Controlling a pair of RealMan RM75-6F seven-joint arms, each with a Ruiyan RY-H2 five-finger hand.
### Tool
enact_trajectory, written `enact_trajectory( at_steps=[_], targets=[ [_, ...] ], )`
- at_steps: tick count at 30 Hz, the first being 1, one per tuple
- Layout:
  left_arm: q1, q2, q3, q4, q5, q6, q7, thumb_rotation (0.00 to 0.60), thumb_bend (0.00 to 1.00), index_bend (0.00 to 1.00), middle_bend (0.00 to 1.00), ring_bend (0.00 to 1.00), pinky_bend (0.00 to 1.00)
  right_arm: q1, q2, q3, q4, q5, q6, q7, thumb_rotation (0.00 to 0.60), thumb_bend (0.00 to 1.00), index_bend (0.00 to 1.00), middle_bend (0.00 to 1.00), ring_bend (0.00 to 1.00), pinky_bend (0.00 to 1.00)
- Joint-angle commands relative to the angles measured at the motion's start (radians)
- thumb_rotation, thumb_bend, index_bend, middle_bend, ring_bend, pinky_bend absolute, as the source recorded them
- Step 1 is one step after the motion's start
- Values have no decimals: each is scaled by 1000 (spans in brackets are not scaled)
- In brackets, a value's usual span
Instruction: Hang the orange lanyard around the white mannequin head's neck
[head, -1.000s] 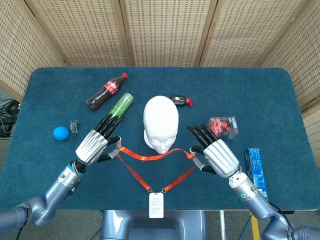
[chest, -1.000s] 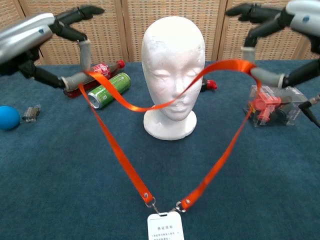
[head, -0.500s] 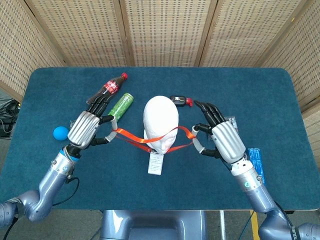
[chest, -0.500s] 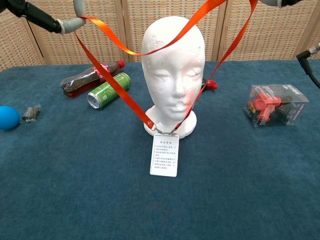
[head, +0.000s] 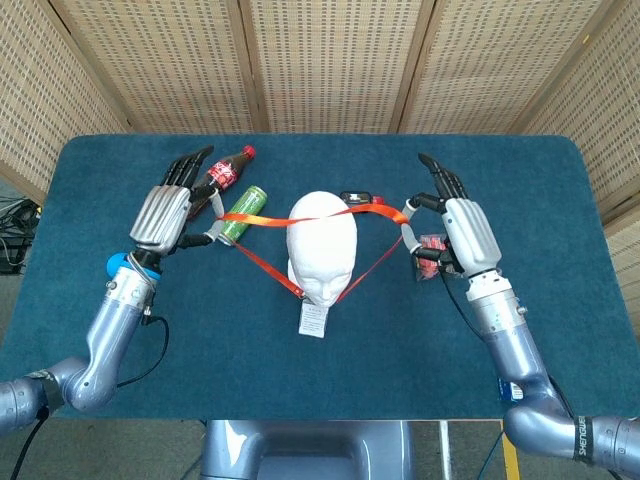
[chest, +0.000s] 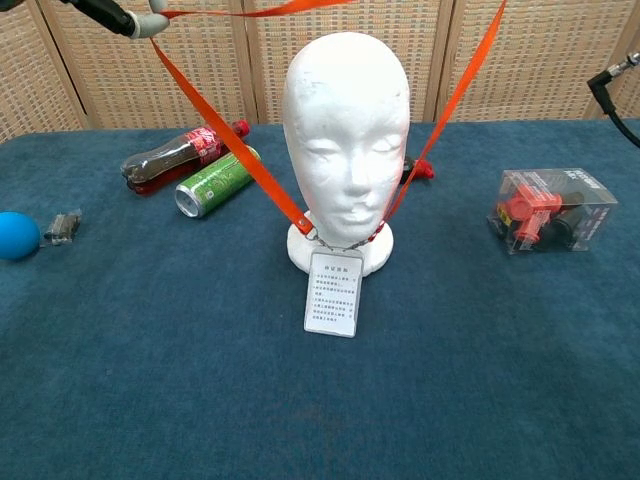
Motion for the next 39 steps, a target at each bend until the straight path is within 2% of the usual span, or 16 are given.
enact_trajectory(
  at_steps=[1, 8, 11, 13, 14, 15, 16, 18, 21, 28, 34, 39],
  targets=[
    [-56, -17, -38, 46, -186, -84, 52, 600, 435, 657, 0, 0, 0, 53, -5, 40, 93, 122, -81, -7, 600, 690, 680, 0, 0, 0],
    [-88, -49, -37, 104, -246, -113, 58, 600, 434, 605, 0, 0, 0, 95, -38, 29, 194, 193, -133, -52, 600, 689, 679, 0, 0, 0],
    [-99, -66, -32, 137, -249, -123, 53, 600, 433, 497, 0, 0, 0, 111, -58, 21, 238, 213, -153, -66, 600, 689, 675, 0, 0, 0],
    [-105, -78, -31, 160, -249, -156, 23, 600, 429, 288, 0, 0, 0, 128, -81, 12, 289, 235, -177, -78, 600, 673, 645, 0, 0, 0],
    [-106, -81, -27, 177, -234, -174, 4, 600, 421, 145, 0, 0, 0, 136, -92, 7, 312, 236, -184, -83, 600, 643, 605, 0, 0, 0],
    [-105, -85, -26, 189, -222, -180, -10, 600, 381, 41, 0, 0, 0, 139, -98, 2, 325, 235, -189, -88, 600, 560, 503, 0, 0, 0],
    [-104, -91, -28, 200, -210, -179, -26, 600, 313, 0, 0, 0, 0, 142, -103, -3, 335, 236, -194, -94, 600, 437, 369, 0, 0, 0],
    [-100, -105, -31, 219, -188, -173, -58, 600, 174, 0, 0, 0, 0, 145, -112, -7, 351, 236, -196, -98, 600, 247, 192, 0, 0, 0],
    [-96, -117, -31, 239, -161, -165, -85, 600, 91, 0, 0, 0, 0, 145, -121, -13, 367, 228, -191, -102, 600, 137, 121, 0, 0, 0],
    [-75, -115, -30, 252, -107, -134, -132, 600, 84, 0, 0, 0, 0, 132, -126, -20, 381, 209, -157, -118, 600, 117, 88, 0, 0, 0],
    [-40, -74, -29, 200, -65, -88, -149, 600, 84, 0, 0, 0, 0, 94, -87, -23, 329, 185, -116, -121, 600, 106, 90, 0, 0, 0],
    [16, -6, 5, 132, 17, -32, -144, 600, 84, 0, 0, 0, 0, 40, -29, -40, 256, 135, -78, -110, 600, 104, 104, 0, 0, 0]
  ],
)
